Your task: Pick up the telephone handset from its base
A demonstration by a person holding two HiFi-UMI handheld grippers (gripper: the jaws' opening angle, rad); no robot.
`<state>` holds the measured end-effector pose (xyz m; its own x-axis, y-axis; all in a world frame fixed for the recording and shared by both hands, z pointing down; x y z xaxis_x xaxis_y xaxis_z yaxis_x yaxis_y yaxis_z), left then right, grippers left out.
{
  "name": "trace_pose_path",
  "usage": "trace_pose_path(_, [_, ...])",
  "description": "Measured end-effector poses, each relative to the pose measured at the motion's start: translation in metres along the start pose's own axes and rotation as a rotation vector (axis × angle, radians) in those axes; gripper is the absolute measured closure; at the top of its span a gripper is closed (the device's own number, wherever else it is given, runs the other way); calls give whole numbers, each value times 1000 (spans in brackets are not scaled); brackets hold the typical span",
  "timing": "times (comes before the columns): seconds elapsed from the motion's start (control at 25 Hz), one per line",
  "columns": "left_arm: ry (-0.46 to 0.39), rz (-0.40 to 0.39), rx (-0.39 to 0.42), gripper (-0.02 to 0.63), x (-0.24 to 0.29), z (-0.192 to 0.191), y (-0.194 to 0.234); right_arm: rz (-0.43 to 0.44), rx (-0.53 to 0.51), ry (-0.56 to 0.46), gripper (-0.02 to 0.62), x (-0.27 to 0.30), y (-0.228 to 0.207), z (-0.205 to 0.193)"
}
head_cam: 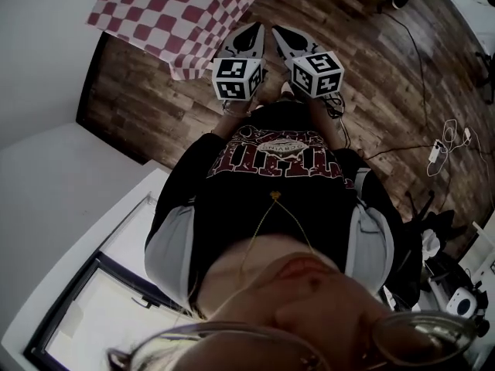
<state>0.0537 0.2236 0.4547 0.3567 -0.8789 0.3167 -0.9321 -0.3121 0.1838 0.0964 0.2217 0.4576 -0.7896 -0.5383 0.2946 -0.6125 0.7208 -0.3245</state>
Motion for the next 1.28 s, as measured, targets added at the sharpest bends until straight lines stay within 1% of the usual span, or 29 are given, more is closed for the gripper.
trace_pose_path(0.2, [-5,23,-20,595,19,9,2,31,-14,4,577,10,-17,14])
trace_pose_path(0.36, [-13,55,-34,595,34,16,4,71,-27,13,577,17,-29,24])
trace_pose_path(0.56, [-18,87,-49,595,53,20,1,108,-25,27,577,21,-49,30])
trace_pose_path(1.04, [-5,120,-74,595,102,16,-24,150,-16,59,577,14,-103,33])
trace_pose_path(1.28, [15,131,-81,595,112,12,-25,165,-3,61,577,16,-112,34])
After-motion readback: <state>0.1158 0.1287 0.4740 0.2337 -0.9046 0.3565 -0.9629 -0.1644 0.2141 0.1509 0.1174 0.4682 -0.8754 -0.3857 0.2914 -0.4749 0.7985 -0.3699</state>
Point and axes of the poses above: the fingertips, and each gripper's own axes: x forward along the fingers, y to its left, z out of its top, the point moved 1 cm from there along -x, backward along the fingers, and after that the axes turned 2 degrees about y, right-handed, at the moved point
